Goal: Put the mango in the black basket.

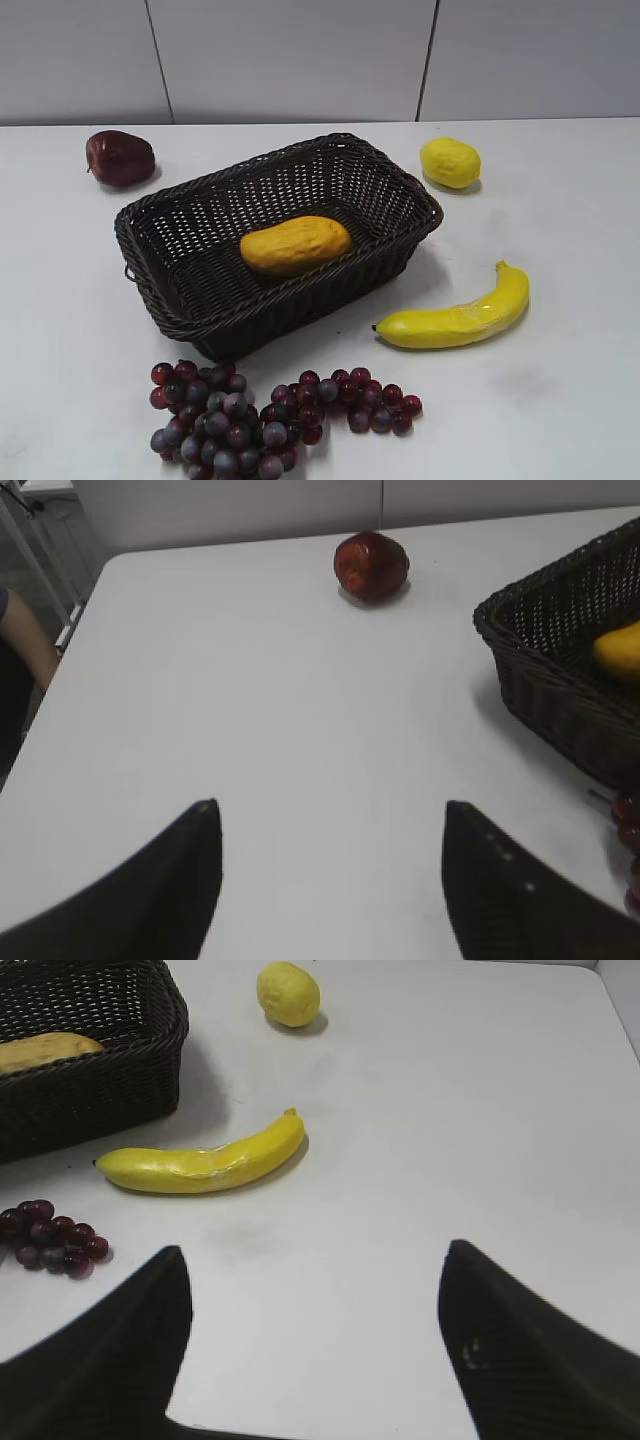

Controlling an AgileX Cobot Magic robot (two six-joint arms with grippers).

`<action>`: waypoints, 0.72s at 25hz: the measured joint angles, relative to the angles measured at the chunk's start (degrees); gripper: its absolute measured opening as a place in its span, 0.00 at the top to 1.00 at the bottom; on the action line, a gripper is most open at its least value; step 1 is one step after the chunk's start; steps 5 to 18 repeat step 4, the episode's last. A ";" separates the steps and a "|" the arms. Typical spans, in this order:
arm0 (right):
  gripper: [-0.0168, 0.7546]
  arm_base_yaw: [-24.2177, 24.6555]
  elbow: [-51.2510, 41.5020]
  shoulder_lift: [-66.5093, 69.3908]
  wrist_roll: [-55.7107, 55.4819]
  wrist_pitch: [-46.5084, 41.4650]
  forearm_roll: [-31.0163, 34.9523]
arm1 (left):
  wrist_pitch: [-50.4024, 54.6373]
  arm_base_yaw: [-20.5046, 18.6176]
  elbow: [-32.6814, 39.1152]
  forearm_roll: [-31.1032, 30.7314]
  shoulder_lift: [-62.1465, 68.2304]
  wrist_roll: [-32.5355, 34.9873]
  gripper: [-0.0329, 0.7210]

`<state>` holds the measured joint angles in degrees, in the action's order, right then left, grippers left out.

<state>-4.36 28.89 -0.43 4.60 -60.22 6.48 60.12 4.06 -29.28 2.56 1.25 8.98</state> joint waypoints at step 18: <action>0.22 0.00 0.00 0.00 0.00 0.00 0.00 | 0.04 0.00 0.00 -0.20 -1.51 0.00 0.27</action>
